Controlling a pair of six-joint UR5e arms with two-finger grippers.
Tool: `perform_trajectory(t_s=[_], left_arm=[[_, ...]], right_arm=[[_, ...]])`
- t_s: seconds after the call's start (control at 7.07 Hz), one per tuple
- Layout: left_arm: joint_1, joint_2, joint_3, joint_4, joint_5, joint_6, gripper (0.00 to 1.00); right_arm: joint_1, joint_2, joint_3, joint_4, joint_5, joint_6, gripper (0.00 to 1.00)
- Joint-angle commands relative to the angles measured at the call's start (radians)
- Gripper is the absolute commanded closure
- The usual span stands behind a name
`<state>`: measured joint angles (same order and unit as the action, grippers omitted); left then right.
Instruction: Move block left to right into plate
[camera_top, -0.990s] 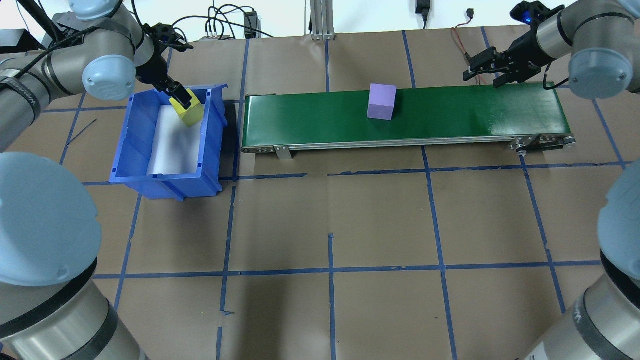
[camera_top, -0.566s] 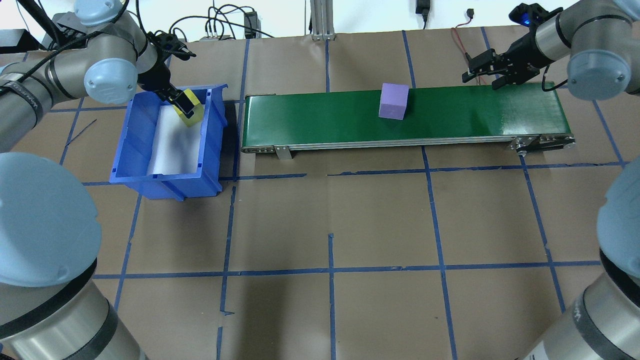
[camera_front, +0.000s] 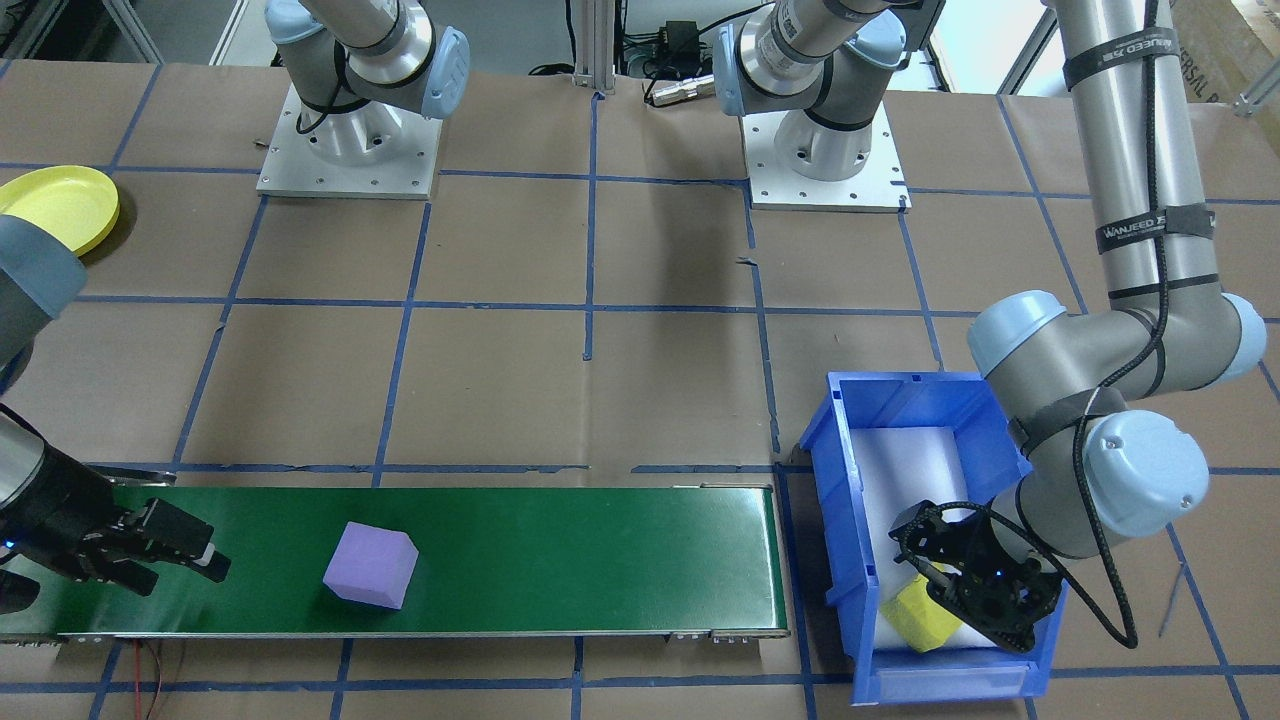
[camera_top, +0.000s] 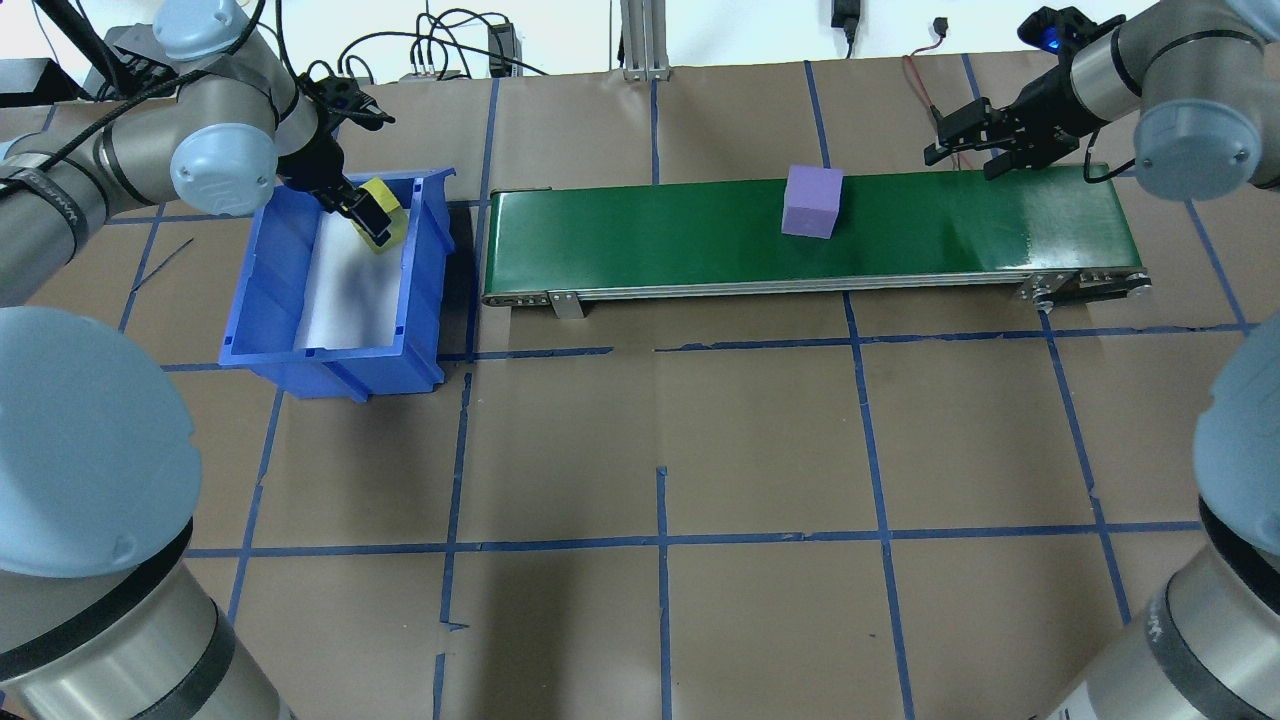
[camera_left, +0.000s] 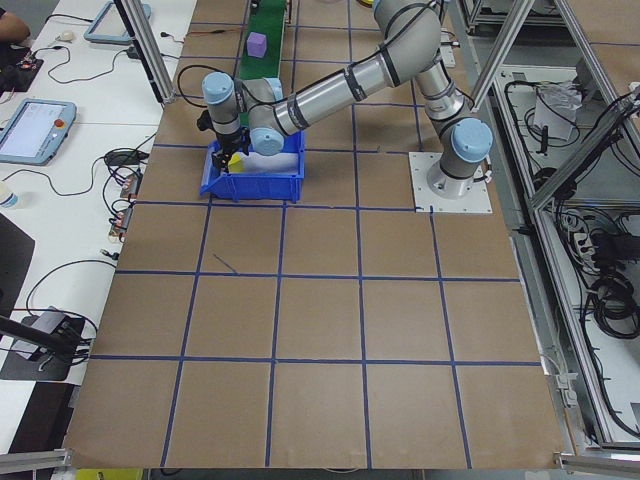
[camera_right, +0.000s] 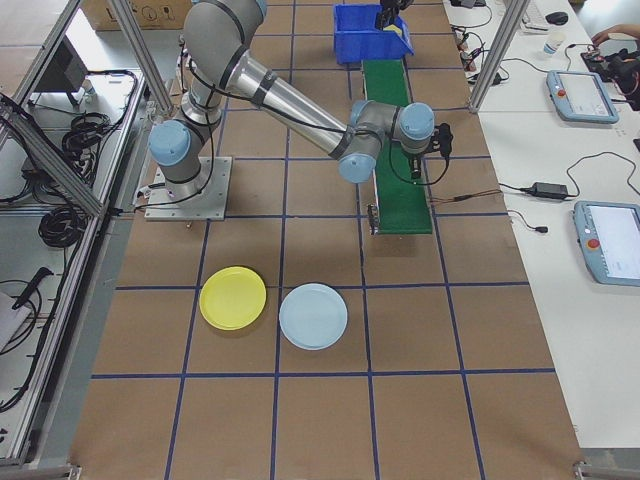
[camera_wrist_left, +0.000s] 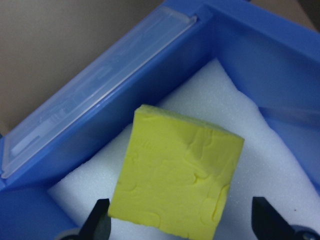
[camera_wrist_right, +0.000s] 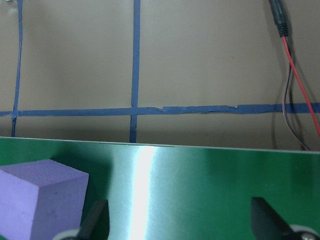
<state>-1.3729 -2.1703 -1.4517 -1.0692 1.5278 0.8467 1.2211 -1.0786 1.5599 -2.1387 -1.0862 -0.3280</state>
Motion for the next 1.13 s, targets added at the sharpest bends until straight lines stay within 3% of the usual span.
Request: perform_trajectory(t_s=[0.0, 0.14, 0.28, 0.42, 0.71, 0.99], left_arm=[[0.000, -0.002, -0.009, 0.008, -0.011, 0.000, 0.11], [0.000, -0.002, -0.009, 0.020, -0.011, 0.000, 0.27], [0.000, 0.000, -0.009, 0.034, -0.011, 0.000, 0.40], [0.000, 0.006, -0.007, 0.038, -0.009, 0.000, 0.46], [0.000, 0.110, -0.010, 0.019, -0.005, -0.005, 0.46], [-0.002, 0.249, -0.009, -0.075, -0.006, -0.014, 0.46]], right_arm=[[0.000, 0.000, 0.006, 0.000, 0.014, 0.006, 0.00], [0.000, 0.000, 0.018, 0.000, 0.052, 0.010, 0.00], [0.000, 0.000, 0.017, 0.000, 0.051, 0.015, 0.00], [0.000, 0.002, 0.003, 0.000, 0.052, 0.050, 0.00], [0.000, 0.009, 0.005, 0.002, 0.052, 0.164, 0.00], [0.000, 0.013, 0.005, 0.000, 0.049, 0.189, 0.00]])
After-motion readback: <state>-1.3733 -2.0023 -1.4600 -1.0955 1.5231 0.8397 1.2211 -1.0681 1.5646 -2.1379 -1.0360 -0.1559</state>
